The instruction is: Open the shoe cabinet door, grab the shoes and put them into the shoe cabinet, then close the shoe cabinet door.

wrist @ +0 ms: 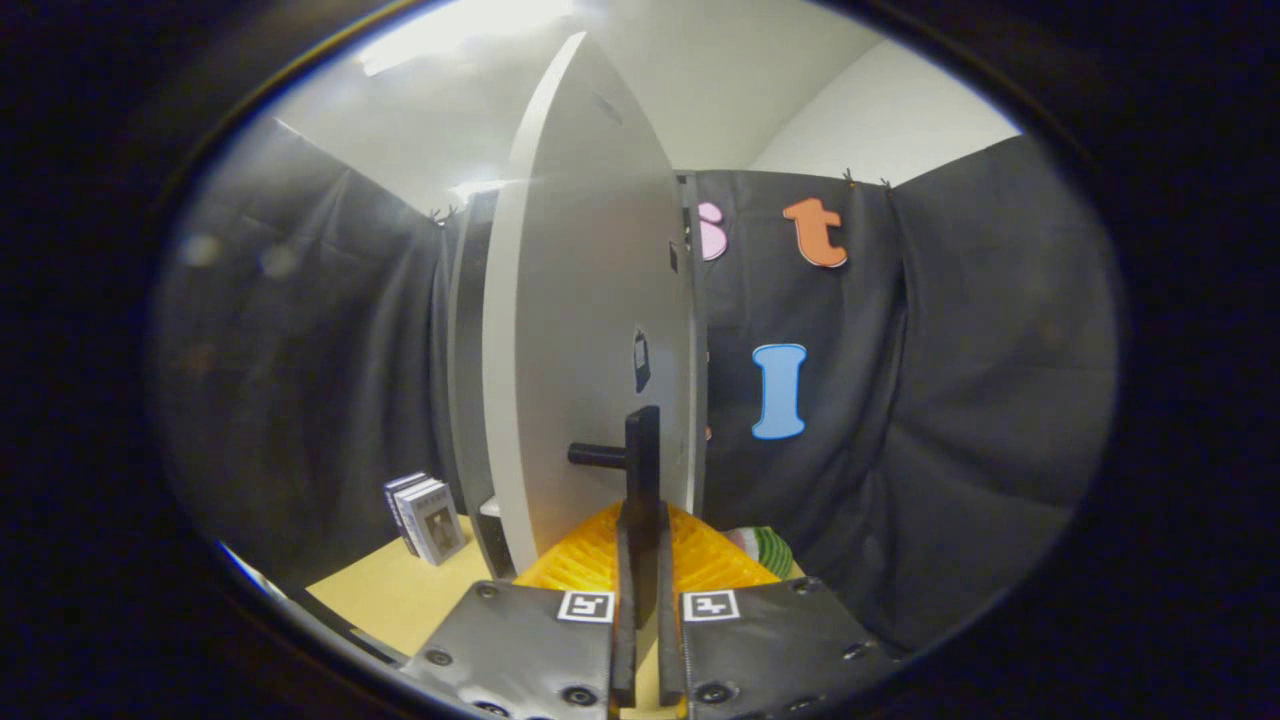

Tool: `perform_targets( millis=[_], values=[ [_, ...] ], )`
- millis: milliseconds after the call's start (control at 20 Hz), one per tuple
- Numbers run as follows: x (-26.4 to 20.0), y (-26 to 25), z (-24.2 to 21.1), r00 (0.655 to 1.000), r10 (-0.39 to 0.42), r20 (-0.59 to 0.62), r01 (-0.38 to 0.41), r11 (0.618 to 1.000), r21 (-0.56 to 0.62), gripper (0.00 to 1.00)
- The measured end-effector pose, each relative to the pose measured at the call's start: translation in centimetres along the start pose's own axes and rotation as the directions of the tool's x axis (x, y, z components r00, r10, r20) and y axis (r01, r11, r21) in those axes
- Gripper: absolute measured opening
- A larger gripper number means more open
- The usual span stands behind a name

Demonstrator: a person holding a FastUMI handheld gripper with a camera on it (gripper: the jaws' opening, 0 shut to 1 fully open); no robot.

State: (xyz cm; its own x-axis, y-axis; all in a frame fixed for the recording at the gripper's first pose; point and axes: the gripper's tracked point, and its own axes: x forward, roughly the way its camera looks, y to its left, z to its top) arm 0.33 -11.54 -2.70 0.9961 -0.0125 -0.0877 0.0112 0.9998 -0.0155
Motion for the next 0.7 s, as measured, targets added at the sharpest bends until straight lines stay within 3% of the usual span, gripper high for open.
perform_targets(
  millis=[200, 250, 300, 700],
  values=[
    [0.0, -4.1, -0.4, 0.998, -0.062, -0.006, 0.062, 0.998, -0.024, 0.08],
    [-5.4, -2.0, 2.0, 0.998, -0.067, 0.012, 0.067, 0.998, -0.015, 0.06],
    [-0.7, -4.9, 0.5, 0.998, -0.062, 0.01, 0.062, 0.998, -0.01, 0.04],
    [-1.5, -9.3, 0.8, 0.995, -0.097, 0.006, 0.097, 0.995, 0.011, 0.02]
  ],
)
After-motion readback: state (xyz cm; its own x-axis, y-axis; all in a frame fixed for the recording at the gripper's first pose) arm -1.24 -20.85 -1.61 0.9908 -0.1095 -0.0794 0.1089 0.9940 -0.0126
